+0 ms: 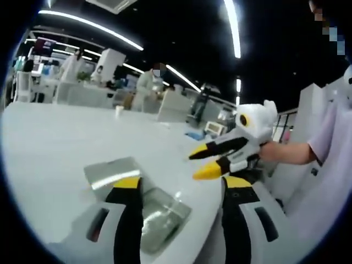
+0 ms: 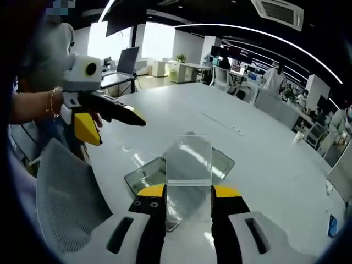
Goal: Insert the divider into the dual guide fixture by aligning both edges with the guide slots and pushing it downward to the bottom, including one-sided entry, uneven engagement, binding, and posture correction.
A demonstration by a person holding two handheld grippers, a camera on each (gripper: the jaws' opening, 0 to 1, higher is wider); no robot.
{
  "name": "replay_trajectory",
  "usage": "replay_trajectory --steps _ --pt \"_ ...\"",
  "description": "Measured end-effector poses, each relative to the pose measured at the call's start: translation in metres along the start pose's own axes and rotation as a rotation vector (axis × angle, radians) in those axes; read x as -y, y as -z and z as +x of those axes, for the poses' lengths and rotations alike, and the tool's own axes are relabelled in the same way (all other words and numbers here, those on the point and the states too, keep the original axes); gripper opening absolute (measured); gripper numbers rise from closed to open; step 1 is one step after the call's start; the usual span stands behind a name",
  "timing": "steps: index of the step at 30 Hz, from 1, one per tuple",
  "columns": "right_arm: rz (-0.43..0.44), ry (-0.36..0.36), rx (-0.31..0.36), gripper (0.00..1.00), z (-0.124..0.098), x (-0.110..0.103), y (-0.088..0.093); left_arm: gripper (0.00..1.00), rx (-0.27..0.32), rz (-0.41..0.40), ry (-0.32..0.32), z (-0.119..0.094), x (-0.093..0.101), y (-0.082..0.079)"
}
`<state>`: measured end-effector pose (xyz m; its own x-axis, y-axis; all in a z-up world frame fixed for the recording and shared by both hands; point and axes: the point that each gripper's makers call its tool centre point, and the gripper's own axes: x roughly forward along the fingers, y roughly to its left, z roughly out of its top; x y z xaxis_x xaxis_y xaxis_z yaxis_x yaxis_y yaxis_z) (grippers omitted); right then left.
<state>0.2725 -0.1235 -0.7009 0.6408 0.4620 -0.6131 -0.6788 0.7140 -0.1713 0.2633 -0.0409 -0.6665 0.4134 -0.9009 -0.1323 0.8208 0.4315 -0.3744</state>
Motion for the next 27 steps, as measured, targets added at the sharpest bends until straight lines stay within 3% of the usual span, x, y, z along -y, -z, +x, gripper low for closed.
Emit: replay_trajectory --steps 13,22,27 --pt "-0.082 -0.019 0.045 0.27 -0.004 -0.02 -0.016 0.44 0.007 -0.041 0.051 0.023 0.013 -0.003" --pt "-0.127 -0.026 0.047 0.27 -0.006 -0.027 -0.019 0.3 0.01 -0.075 0.075 0.034 0.016 -0.008" --pt "-0.144 -0.031 0.047 0.27 -0.005 -0.03 -0.02 0.23 -0.016 -0.074 0.083 0.036 0.018 -0.004"
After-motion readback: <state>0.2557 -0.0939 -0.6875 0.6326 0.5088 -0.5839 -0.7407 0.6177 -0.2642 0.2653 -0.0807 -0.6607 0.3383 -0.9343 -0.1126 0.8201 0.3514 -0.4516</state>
